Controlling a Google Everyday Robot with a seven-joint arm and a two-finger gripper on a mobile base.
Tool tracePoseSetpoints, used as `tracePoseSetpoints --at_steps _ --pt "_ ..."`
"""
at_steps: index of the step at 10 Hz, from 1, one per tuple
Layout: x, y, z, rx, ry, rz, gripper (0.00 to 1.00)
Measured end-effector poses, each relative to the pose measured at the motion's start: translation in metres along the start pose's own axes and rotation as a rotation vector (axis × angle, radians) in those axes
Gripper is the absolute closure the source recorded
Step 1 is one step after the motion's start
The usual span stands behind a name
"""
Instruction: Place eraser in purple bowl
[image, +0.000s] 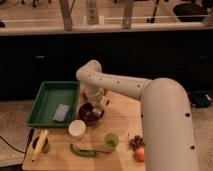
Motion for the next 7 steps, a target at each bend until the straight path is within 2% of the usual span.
tracePoseSetpoints --at_steps 5,7 --pt "-0.009 -0.012 -0.01 0.013 0.02 -0.037 1.0" --pt "-0.019 -0.016 -0.018 0.038 0.035 -0.072 1.0"
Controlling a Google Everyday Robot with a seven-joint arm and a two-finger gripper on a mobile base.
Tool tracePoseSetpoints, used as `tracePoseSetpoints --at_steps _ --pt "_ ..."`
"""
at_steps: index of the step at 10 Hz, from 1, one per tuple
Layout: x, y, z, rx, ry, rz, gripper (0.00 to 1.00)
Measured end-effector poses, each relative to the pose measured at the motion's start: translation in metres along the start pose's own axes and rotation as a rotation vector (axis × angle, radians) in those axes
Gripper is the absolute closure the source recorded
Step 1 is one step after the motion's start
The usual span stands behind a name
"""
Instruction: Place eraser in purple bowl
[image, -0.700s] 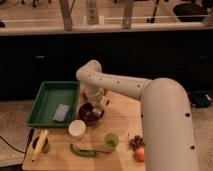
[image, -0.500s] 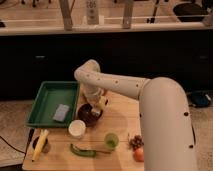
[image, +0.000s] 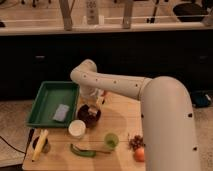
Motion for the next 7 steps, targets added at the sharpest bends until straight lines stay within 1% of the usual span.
tracePoseSetpoints --at_steps 2,3,4,6,7 --pt "-0.005 -0.005 -0.005 0.017 0.01 -0.024 1.0" --pt "-0.007 -0.006 -0.007 0.019 0.013 -0.036 1.0" --pt "-0.009 -0.008 -0.008 0.023 0.013 -0.049 0.96" --pt "-0.013 -0.012 -0.008 0.034 0.008 -0.071 0.76" --pt "-0.015 -0.013 -0.009 0.037 0.006 -0.077 0.69"
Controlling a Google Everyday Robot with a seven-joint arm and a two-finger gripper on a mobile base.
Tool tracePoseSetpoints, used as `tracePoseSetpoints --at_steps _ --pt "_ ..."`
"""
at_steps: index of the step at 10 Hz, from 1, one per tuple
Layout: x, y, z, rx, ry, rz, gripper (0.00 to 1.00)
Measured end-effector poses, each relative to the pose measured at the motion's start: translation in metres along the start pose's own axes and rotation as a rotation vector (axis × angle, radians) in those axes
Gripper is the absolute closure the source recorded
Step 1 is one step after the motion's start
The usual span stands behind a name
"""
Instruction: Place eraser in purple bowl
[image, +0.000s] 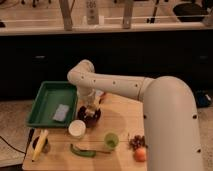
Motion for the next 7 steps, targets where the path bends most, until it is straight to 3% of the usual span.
tracePoseSetpoints --at_steps 4,7 --pt "-0.0077 -0.006 -0.0016 0.011 -0.005 -0.027 0.26" --pt "-0.0092 -0.0078 -0.0018 0.009 -0.01 -0.039 0.2"
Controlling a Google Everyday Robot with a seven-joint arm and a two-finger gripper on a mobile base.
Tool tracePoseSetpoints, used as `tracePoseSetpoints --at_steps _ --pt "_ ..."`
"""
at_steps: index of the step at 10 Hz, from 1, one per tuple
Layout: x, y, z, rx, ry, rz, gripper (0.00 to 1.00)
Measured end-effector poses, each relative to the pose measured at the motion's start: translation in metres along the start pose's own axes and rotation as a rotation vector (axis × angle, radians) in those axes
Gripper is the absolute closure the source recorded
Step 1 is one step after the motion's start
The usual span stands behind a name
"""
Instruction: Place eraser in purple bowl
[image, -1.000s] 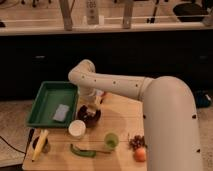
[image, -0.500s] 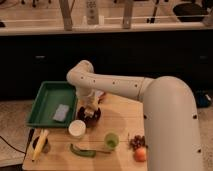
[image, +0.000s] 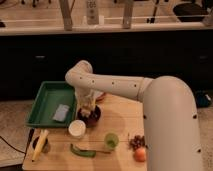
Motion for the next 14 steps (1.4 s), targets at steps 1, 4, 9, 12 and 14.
tracePoseSetpoints --at_steps 1,4,9,12,14 --pt "0.0 0.001 0.0 -0.001 -0.001 -0.002 0.2" --pt "0.001 0.002 0.0 -0.001 -0.004 -0.008 0.2" --pt "0.006 0.006 -0.002 -0.002 -0.013 0.01 0.2" --pt "0.011 0.008 0.001 -0.003 -0.035 0.024 0.2" --pt "0.016 0.008 0.005 -0.002 -0.057 0.028 0.2"
